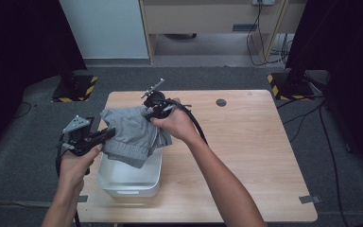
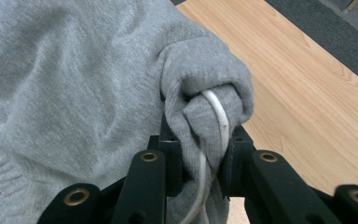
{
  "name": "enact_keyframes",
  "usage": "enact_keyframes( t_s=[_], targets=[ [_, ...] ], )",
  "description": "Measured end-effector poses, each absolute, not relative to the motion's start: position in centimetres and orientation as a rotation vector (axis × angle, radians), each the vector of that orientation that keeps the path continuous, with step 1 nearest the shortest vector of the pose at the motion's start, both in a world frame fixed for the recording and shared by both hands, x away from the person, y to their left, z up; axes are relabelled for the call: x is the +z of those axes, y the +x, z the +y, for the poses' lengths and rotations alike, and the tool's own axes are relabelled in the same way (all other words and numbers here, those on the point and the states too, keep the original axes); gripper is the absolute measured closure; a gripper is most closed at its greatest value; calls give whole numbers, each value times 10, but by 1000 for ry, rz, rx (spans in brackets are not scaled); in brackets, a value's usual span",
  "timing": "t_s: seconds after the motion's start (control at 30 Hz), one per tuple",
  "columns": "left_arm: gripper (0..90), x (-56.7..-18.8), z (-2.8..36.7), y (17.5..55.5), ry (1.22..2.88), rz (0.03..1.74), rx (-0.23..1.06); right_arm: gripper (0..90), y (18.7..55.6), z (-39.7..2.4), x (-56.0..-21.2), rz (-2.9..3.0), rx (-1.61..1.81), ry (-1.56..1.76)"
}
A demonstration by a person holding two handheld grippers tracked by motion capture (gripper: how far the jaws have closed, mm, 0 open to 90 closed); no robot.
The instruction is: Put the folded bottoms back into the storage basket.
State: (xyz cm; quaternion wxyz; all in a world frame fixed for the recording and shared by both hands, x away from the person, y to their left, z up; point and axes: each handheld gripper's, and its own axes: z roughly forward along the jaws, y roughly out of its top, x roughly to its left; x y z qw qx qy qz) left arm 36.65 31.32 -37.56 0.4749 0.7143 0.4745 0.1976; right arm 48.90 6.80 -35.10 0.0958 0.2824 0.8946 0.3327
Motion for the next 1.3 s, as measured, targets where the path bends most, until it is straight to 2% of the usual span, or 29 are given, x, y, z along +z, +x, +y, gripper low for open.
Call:
enact_keyframes(
  t_s=[1.3],
  targets=[
    [824, -389, 326, 353, 1752, 1170, 469, 747, 481, 75, -365, 2691, 1017, 845]
  ],
)
